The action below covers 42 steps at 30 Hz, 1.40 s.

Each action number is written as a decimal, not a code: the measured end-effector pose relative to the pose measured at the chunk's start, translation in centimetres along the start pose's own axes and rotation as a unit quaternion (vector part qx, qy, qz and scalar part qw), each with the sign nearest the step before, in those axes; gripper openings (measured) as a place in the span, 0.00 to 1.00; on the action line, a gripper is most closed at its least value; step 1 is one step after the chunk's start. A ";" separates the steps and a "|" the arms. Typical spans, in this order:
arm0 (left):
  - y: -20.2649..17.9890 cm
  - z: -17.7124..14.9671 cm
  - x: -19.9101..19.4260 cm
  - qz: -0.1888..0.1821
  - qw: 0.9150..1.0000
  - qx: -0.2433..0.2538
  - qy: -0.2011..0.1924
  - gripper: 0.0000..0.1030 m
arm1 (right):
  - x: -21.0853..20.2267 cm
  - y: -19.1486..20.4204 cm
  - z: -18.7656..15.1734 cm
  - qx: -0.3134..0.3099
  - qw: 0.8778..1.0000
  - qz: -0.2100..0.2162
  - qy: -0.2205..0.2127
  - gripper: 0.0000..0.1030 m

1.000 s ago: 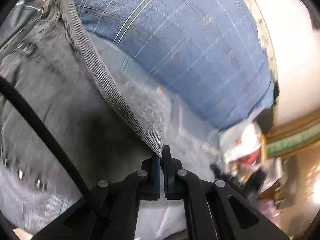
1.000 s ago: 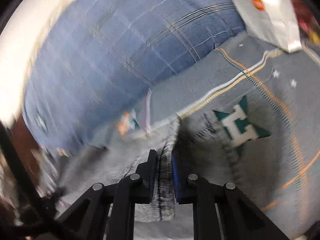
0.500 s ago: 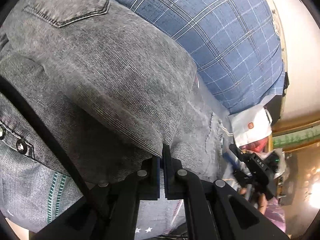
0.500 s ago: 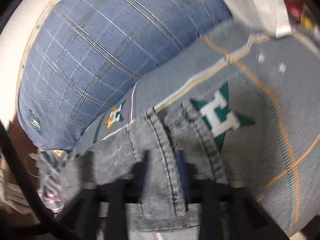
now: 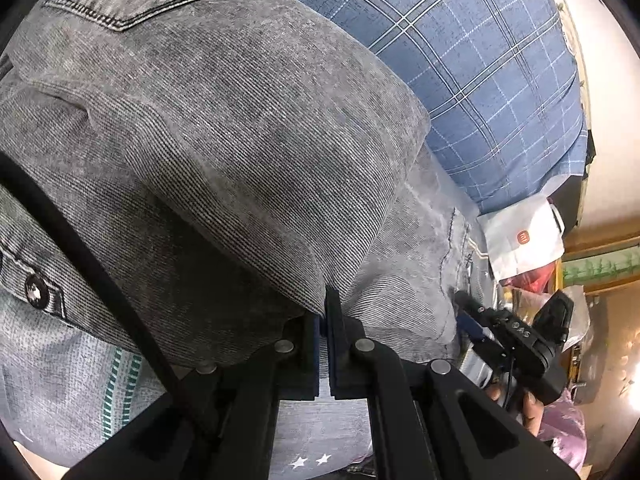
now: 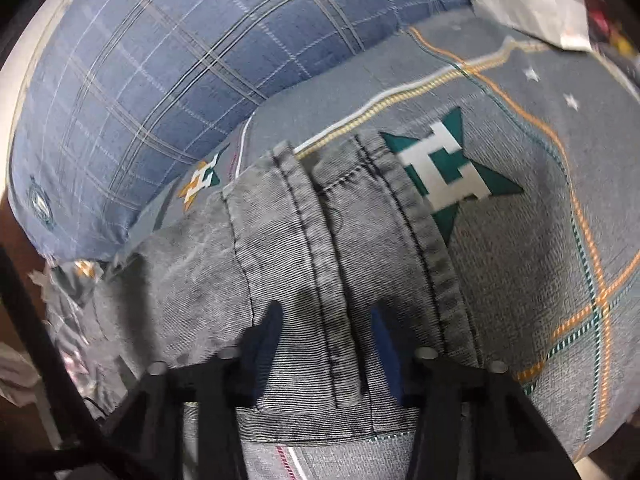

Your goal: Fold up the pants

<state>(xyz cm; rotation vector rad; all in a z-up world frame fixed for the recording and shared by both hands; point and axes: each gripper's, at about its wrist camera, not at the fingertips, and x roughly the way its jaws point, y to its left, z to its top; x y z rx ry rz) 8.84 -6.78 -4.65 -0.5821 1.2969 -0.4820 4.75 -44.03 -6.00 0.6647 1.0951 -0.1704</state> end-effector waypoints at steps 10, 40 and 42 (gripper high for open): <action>-7.3 0.3 -3.7 -0.043 0.997 0.056 -0.031 0.02 | -5.9 -2.6 1.0 0.037 0.995 0.025 -0.092 0.03; -7.5 1.2 -1.1 -0.029 0.986 0.160 0.019 0.54 | -9.3 -0.9 -0.5 -0.035 0.987 -0.056 -0.150 0.76; -5.9 3.3 -3.2 -0.016 0.988 0.151 -0.009 0.54 | -9.1 0.1 -0.3 -0.045 0.985 -0.047 -0.162 0.76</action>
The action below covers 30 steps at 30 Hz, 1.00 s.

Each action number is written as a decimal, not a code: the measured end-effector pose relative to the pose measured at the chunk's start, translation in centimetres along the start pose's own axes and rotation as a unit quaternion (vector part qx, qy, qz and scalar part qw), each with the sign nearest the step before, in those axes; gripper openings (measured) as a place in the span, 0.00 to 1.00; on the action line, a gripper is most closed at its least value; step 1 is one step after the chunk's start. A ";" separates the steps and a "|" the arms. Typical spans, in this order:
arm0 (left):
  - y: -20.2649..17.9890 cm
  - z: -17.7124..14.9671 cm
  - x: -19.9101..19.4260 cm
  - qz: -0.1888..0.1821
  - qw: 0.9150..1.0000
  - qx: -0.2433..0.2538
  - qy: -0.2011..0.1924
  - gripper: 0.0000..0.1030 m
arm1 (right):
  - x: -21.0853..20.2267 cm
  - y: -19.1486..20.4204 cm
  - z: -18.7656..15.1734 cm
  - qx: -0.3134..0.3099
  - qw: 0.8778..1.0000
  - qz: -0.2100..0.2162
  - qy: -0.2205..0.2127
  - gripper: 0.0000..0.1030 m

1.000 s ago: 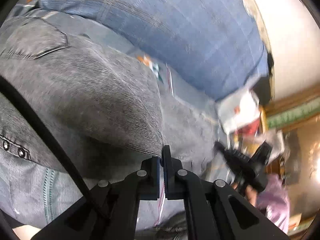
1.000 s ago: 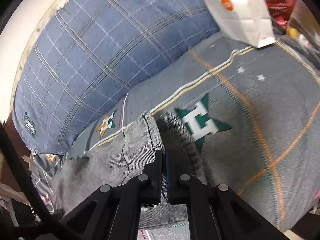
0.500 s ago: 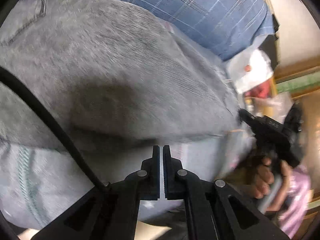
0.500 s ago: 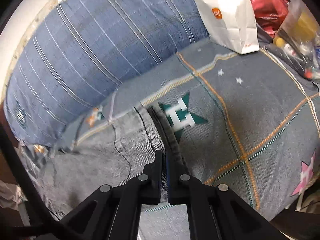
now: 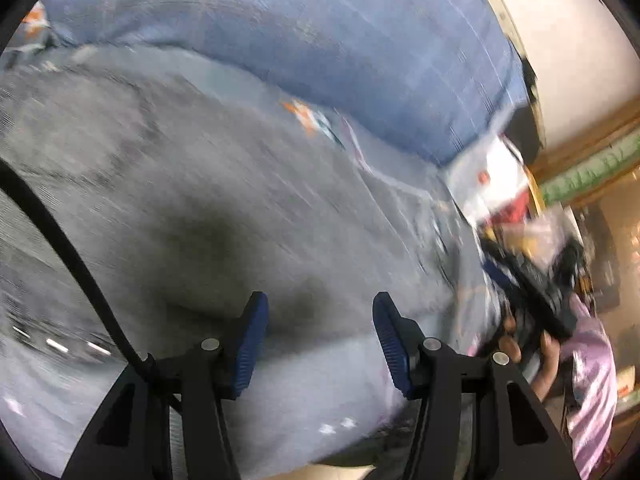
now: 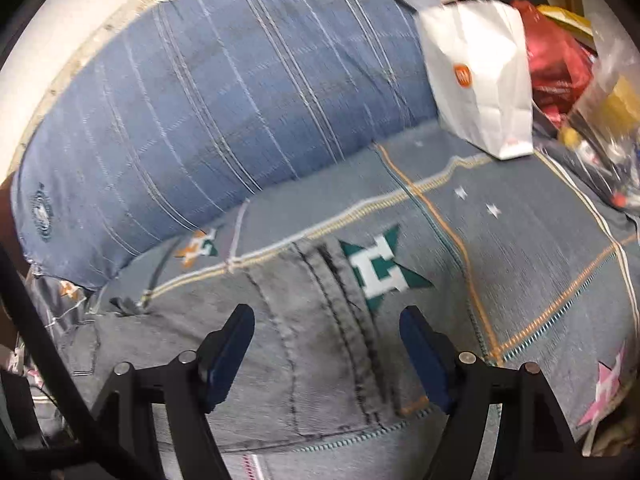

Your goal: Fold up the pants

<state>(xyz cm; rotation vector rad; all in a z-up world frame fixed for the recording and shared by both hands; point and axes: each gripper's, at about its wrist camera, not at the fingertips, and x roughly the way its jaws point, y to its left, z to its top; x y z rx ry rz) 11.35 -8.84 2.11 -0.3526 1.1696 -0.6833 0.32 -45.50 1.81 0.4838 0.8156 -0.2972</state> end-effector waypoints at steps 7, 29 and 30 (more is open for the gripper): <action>9.2 2.6 -5.8 0.053 0.994 -0.079 -0.058 0.54 | -0.8 4.8 -0.9 -0.053 0.988 0.146 -0.016 0.76; 20.8 2.5 -6.9 -0.002 0.963 -0.254 -0.093 0.53 | 8.3 32.2 -17.1 -0.384 0.903 0.178 0.074 0.49; 20.7 2.7 -6.7 0.007 0.963 -0.251 -0.094 0.53 | 8.5 32.1 -17.5 -0.390 0.902 0.170 0.067 0.49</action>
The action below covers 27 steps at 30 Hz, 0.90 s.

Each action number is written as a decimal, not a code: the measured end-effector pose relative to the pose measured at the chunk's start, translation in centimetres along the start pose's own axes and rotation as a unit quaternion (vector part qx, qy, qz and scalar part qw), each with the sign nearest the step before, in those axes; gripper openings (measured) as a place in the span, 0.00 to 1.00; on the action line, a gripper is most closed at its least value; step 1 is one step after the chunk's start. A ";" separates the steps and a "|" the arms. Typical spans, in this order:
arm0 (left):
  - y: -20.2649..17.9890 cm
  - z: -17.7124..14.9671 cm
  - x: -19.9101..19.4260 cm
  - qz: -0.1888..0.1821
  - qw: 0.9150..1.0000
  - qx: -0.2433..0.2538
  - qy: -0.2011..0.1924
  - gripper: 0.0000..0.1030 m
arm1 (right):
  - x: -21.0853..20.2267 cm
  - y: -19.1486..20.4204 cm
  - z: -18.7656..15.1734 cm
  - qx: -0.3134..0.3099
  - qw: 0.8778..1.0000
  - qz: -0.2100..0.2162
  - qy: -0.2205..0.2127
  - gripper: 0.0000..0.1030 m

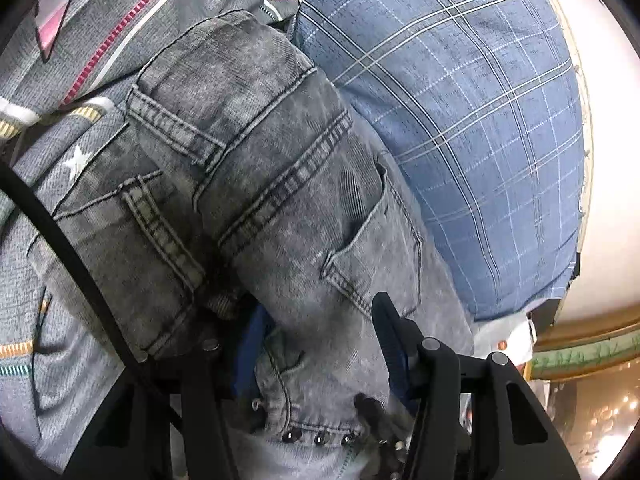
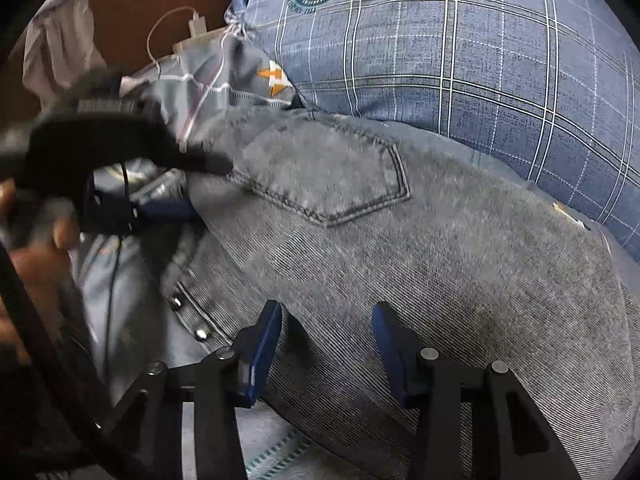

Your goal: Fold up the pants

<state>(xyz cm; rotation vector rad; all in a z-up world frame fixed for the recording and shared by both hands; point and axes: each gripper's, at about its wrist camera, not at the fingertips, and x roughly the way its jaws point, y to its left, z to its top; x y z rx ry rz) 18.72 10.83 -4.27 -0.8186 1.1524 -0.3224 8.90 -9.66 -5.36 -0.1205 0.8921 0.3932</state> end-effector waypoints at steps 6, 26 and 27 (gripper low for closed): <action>0.2 0.2 0.4 0.057 0.998 0.003 -0.028 0.24 | 0.5 0.6 0.0 -0.025 0.999 -0.045 -0.005 0.11; 4.1 -4.1 -3.9 0.085 0.996 -0.022 -0.032 0.03 | -2.4 2.7 -2.8 -0.032 0.999 -0.018 0.018 0.06; 3.7 -4.2 -4.4 0.091 0.995 -0.007 -0.042 0.04 | -2.7 2.5 -2.7 -0.029 0.999 -0.013 0.014 0.06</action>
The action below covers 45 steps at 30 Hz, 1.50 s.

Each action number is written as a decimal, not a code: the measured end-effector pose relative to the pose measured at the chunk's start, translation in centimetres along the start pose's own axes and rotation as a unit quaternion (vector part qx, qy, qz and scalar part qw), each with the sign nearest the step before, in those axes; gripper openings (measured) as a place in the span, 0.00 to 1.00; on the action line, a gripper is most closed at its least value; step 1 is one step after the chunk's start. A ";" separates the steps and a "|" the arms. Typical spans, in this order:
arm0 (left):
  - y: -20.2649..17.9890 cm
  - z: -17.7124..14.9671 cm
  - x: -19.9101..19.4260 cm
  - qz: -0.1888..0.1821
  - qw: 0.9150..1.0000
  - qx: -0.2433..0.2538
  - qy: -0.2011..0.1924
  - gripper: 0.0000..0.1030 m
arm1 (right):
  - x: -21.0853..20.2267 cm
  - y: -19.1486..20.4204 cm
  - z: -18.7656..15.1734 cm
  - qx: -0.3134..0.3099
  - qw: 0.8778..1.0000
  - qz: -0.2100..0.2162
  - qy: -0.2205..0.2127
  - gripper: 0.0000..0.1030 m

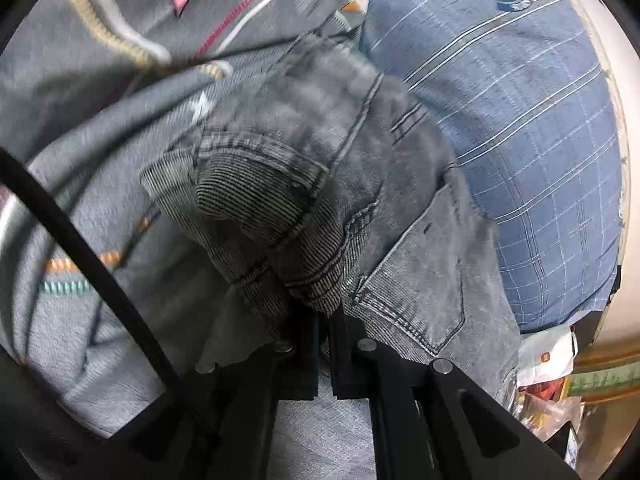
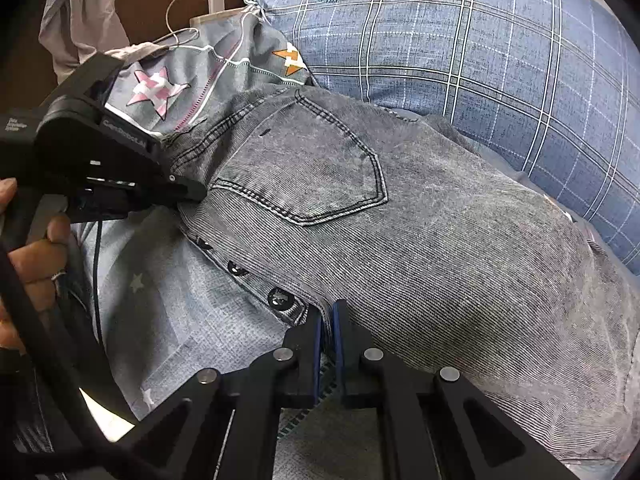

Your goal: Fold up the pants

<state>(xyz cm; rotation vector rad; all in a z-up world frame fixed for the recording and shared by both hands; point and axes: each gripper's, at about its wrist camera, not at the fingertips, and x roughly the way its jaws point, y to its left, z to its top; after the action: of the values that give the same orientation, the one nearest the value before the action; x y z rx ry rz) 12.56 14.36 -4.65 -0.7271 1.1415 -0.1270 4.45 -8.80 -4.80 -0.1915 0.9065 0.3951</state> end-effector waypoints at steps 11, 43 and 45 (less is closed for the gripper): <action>-2.9 -1.1 -2.9 0.061 0.991 0.081 -0.083 0.45 | -3.1 -2.8 0.8 0.057 0.995 0.075 -0.020 0.13; -37.1 -29.8 14.6 -0.072 0.786 0.601 0.128 0.61 | -17.9 -40.2 -14.1 0.544 0.830 -0.014 -0.118 0.64; -37.9 -31.1 16.1 -0.060 0.773 0.617 0.136 0.47 | -17.3 -40.6 -14.5 0.552 0.827 -0.003 -0.108 0.60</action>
<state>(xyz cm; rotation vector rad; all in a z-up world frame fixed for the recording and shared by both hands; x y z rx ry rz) 2.80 -36.21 -1.86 0.4312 1.0057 -1.0175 1.10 -54.89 0.00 0.9076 0.7836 -0.1611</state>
